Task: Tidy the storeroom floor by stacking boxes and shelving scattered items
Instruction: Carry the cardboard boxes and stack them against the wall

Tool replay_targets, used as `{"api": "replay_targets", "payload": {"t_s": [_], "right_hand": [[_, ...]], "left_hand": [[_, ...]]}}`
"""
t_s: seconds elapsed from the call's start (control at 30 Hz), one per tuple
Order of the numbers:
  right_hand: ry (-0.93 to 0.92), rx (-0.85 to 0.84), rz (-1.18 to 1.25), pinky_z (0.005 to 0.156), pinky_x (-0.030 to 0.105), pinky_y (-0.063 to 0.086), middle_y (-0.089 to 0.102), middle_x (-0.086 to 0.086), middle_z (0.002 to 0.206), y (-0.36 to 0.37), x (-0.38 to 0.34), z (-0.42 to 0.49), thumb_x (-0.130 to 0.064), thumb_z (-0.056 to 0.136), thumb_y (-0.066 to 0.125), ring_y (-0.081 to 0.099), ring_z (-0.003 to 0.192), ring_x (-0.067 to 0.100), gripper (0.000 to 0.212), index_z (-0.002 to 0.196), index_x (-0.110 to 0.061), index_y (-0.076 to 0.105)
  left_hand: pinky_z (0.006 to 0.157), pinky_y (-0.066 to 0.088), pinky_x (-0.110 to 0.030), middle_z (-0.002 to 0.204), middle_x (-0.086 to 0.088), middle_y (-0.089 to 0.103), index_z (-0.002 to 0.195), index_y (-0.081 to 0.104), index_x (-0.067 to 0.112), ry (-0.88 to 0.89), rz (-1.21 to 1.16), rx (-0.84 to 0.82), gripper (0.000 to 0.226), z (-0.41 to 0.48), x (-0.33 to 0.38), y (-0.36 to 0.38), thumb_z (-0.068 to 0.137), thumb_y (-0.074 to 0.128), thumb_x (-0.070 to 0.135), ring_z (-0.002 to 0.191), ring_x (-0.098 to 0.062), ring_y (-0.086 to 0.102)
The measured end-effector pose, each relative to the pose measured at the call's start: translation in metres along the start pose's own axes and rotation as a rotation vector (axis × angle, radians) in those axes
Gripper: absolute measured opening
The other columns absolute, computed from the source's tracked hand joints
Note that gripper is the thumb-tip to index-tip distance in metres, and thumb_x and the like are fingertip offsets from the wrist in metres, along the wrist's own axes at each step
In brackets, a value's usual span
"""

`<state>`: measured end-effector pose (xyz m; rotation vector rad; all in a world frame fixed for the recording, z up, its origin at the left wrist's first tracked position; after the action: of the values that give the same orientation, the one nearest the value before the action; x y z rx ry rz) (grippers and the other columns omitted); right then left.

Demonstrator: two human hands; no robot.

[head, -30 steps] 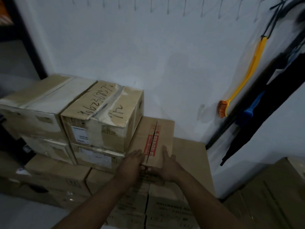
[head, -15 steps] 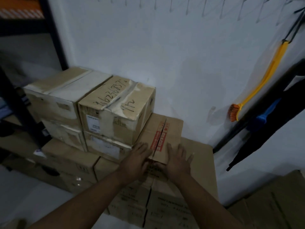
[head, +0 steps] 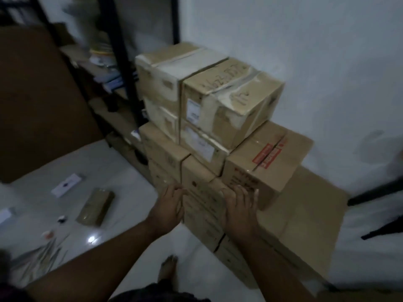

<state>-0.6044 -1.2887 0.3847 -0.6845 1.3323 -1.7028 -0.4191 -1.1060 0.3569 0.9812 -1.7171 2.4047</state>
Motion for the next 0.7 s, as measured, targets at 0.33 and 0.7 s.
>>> {"api": "replay_targets", "payload": {"t_s": [0.33, 0.7], "right_hand": [[-0.031, -0.683, 0.289, 0.081, 0.03, 0.052, 0.068, 0.003, 0.122, 0.054, -0.077, -0.028, -0.026, 0.095, 0.05, 0.065, 0.104, 0.025, 0.056, 0.15, -0.033, 0.042], [-0.104, -0.765, 0.23, 0.066, 0.026, 0.038, 0.071, 0.0, 0.102, 0.07, -0.218, 0.002, -0.025, 0.095, 0.054, 0.058, 0.082, 0.018, 0.012, 0.094, -0.037, 0.059]], "left_hand": [[0.103, 0.043, -0.032, 0.133, 0.0, 0.05, 0.128, 0.058, 0.026, -0.674, 0.076, -0.144, 0.038, -0.193, -0.117, -0.05, 0.092, 0.067, 0.028, 0.124, -0.019, 0.049], [0.087, 0.043, -0.025, 0.105, 0.006, 0.058, 0.11, 0.068, 0.025, -0.887, -0.064, 0.013, 0.018, -0.32, -0.207, -0.111, 0.092, 0.068, 0.021, 0.1, -0.013, 0.057]]}}
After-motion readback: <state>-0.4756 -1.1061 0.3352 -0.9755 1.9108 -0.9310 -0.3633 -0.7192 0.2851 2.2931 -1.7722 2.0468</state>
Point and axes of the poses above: each hand's wrist, its own z-axis towards the middle knuckle, its own y-axis out of the palm, x = y × z, the point moved 1 cm from there along z, towards the middle knuckle
